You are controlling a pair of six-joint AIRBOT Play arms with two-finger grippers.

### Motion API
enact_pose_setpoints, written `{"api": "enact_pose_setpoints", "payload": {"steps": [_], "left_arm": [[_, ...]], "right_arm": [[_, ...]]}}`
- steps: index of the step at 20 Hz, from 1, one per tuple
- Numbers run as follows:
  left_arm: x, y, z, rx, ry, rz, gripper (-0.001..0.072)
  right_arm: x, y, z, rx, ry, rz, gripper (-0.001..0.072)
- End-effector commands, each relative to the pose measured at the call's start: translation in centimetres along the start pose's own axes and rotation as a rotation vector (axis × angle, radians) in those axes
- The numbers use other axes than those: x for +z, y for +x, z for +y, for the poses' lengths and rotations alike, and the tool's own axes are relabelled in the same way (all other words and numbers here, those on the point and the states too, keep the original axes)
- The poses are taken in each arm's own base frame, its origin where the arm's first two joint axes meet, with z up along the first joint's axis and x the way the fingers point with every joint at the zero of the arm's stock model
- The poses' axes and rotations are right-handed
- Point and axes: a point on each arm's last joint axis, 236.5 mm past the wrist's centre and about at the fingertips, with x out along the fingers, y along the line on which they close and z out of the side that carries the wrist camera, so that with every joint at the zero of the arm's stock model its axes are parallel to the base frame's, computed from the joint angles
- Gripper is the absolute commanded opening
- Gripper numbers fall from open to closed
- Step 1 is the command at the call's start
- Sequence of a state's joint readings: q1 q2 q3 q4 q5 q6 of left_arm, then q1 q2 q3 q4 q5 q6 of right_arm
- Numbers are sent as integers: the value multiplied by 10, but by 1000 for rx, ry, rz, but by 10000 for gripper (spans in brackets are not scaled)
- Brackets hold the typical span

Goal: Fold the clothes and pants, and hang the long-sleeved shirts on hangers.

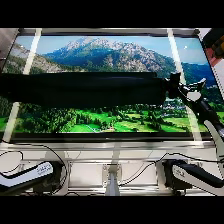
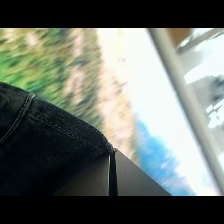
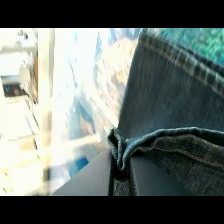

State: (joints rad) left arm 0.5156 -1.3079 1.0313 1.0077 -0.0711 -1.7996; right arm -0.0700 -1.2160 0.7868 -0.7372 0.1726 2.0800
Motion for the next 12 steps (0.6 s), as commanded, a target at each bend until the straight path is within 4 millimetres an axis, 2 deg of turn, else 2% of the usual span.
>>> {"api": "enact_pose_setpoints", "payload": {"steps": [1,6,9,12], "left_arm": [[13,7,-23,-64,-9,-134,33],[6,17,-30,-86,1,-172,33],[-7,34,-38,-96,8,-150,33],[-15,50,-52,-121,15,-154,33]], "right_arm": [[21,17,5,25,40,-84,27],[10,57,23,36,13,-61,27],[3,84,24,32,1,-58,27],[10,99,25,39,2,-84,27]]}}
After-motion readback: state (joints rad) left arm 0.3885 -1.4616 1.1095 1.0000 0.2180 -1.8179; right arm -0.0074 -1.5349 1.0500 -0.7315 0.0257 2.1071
